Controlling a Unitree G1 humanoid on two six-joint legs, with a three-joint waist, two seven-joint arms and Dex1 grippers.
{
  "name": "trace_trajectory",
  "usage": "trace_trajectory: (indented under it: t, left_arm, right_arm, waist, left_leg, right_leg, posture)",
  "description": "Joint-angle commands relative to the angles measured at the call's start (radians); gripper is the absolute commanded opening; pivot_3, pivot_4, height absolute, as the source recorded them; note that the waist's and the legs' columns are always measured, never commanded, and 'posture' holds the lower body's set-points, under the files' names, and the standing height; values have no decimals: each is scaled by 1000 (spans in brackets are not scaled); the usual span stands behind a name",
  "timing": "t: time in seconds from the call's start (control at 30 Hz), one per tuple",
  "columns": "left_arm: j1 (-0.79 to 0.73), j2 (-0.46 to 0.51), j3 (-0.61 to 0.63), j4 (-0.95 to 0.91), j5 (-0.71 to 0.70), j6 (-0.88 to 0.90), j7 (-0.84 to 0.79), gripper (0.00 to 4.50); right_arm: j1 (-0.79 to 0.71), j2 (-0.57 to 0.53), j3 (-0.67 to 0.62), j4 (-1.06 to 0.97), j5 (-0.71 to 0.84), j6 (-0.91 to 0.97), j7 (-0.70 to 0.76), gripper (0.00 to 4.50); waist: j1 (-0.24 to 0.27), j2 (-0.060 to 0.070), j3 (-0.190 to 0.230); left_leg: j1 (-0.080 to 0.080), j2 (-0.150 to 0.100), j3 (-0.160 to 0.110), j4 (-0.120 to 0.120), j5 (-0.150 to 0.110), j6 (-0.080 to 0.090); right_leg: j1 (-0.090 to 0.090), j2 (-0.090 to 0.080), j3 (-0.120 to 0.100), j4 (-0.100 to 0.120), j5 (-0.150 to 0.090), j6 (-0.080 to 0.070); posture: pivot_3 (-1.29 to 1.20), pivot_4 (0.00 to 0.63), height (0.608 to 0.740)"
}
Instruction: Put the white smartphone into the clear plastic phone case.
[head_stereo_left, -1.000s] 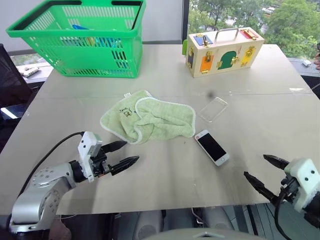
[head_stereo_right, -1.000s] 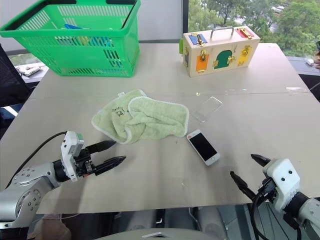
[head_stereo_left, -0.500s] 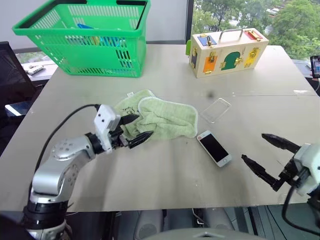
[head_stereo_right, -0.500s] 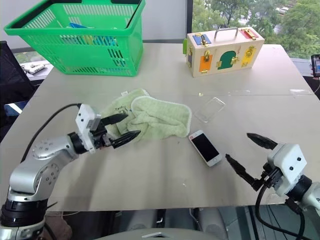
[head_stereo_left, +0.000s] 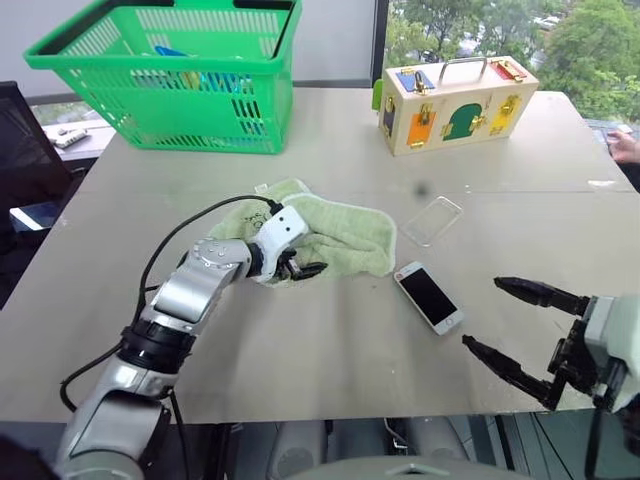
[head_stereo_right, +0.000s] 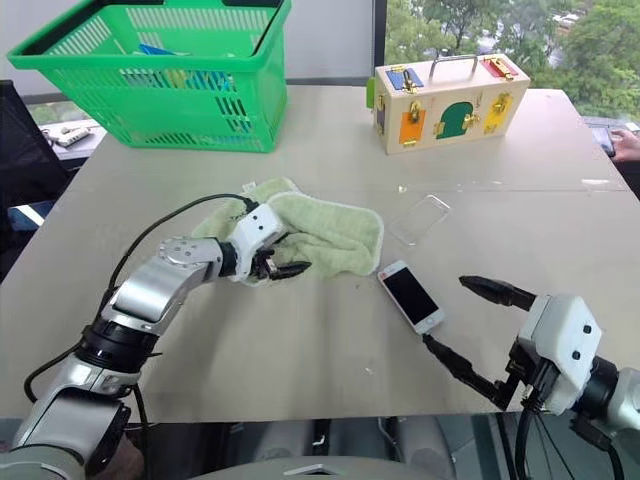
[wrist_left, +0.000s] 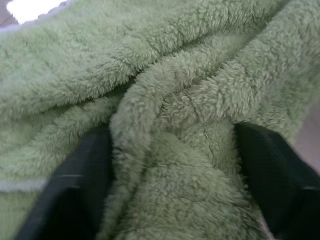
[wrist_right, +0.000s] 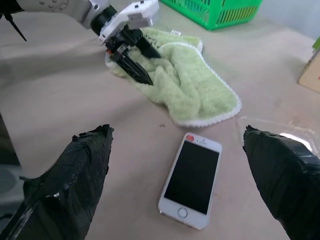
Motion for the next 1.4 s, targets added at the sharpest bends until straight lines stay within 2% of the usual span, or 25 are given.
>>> trace_trajectory:
  t: [0.03, 0.1, 0.13, 0.17, 0.27, 0.4, 0.57, 0.67, 0.7, 0.77, 0.87, 1.0, 1.07, 1.17, 1.27, 1.4]
  left_arm:
    - [41, -34, 100, 61, -8, -69, 49, 1436]
    - [52, -61, 178, 69, -43, -96, 74, 603]
    - [55, -84, 266, 73, -83, -118, 114, 145]
    - [58, -94, 336, 79, -107, -125, 152, 39]
    - [83, -59, 501, 118, -102, -141, 264, 39]
    - [91, 21, 617, 227, -58, -159, 361, 39]
    - [69, 85, 644, 381, -10, -193, 411, 39]
    - [93, 97, 626, 411, -21, -221, 335, 39]
    - [105, 92, 639, 397, -57, -212, 287, 579]
    - [111, 85, 671, 371, -115, -187, 230, 1059]
    - [105, 87, 702, 249, -262, -104, 101, 2523]
    - [128, 158, 637, 40, -440, 129, -105, 4392]
    - [128, 186, 580, -42, -486, 197, -174, 4392]
    - [107, 180, 497, -120, -494, 214, -210, 4392]
    - [61, 142, 387, -138, -448, 159, -238, 4392]
    - [-44, 79, 227, -57, -332, 24, -319, 4392]
  right_arm:
    - [6, 2, 23, -32, -24, -26, -22, 4500]
    - [2, 6, 37, -32, -36, -26, -29, 4500]
    - [-8, 10, 49, -29, -39, -25, -35, 4500]
    - [-17, 12, 59, -26, -39, -25, -39, 4500]
    - [-52, 13, 100, -4, -49, -27, -38, 4500]
    - [-111, 7, 153, 40, -66, -34, -21, 4500]
    - [-176, 0, 193, 87, -91, -44, -7, 4500]
    - [-202, 4, 215, 96, -112, -40, -16, 4500]
    - [-203, 4, 222, 95, -118, -30, -23, 4500]
    - [-200, 4, 233, 91, -125, -8, -40, 4500]
    - [-195, 8, 262, 84, -136, 35, -80, 4500]
    - [-220, 10, 326, 93, -202, 93, -156, 4500]
    - [-242, 2, 364, 107, -260, 140, -209, 4500]
    - [-282, 32, 384, 125, -242, 216, -256, 4500]
    - [-329, 62, 411, 147, -275, 250, -308, 4500]
    - [-346, 85, 445, 133, -270, 293, -332, 4500]
  waist:
    - [-1, 0, 0]
    - [-2, 0, 0]
    - [-3, 0, 0]
    - [-2, 0, 0]
    - [-6, -3, 1]
    - [-8, -3, 1]
    - [6, -6, 1]
    - [7, -7, 1]
    - [7, -7, 1]
    - [2, -7, 1]
    - [1, -9, 2]
    - [-1, -10, 2]
    - [-3, -9, 2]
    - [-2, -8, 2]
    - [-1, -8, 2]
    - [3, -8, 2]
  left_leg:
    - [0, 1, 0, 0, 0, 0]
    - [1, 1, -1, 1, 0, 0]
    - [0, 1, -1, 2, 0, 0]
    - [0, 2, -1, 2, 0, 0]
    - [0, 2, -2, 3, 0, 0]
    - [0, 2, -2, 2, 0, 0]
    - [-1, 1, 0, 2, 0, 0]
    - [-1, 2, 0, 2, 0, 0]
    - [-1, 2, 0, 2, 0, 0]
    - [-1, 2, 0, 2, 0, 0]
    - [-2, 3, -1, 2, 0, 0]
    - [-1, 3, 0, 2, 0, 0]
    - [-1, 3, -1, 2, 0, 0]
    - [0, 2, 0, 2, 0, 0]
    - [-1, 1, 0, 3, 0, 0]
    - [-1, 1, 0, 3, 0, 0]
  right_leg:
    - [0, 0, 0, 0, 0, 0]
    - [0, 0, 0, 1, 0, 0]
    - [0, 0, 0, 2, 0, 0]
    - [0, 0, 0, 2, 0, 0]
    - [-1, 1, 0, 2, 0, 0]
    - [-1, 1, 0, 2, 2, 3]
    - [0, -1, -2, 1, 3, 2]
    - [0, -2, -2, 1, 3, -3]
    - [0, -2, -3, 1, 3, -3]
    - [0, -2, -3, 1, 3, -3]
    - [0, -3, -3, 2, 3, -4]
    - [0, -3, -3, 2, 3, -4]
    - [0, -3, -2, 2, 3, -4]
    - [0, -3, -1, 2, 3, -4]
    - [-1, 0, -1, 2, 2, -4]
    - [0, 0, -2, 3, 3, -4]
  posture:
    - [0, 150, 740]
    - [0, 150, 740]
    - [0, 150, 740]
    - [0, 150, 740]
    - [0, 150, 740]
    - [0, 150, 740]
    - [0, 150, 740]
    - [0, 150, 740]
    - [0, 150, 740]
    - [0, 150, 740]
    - [0, 150, 740]
    - [0, 150, 740]
    - [0, 150, 740]
    - [0, 150, 740]
    - [0, 150, 740]
    - [0, 150, 740]
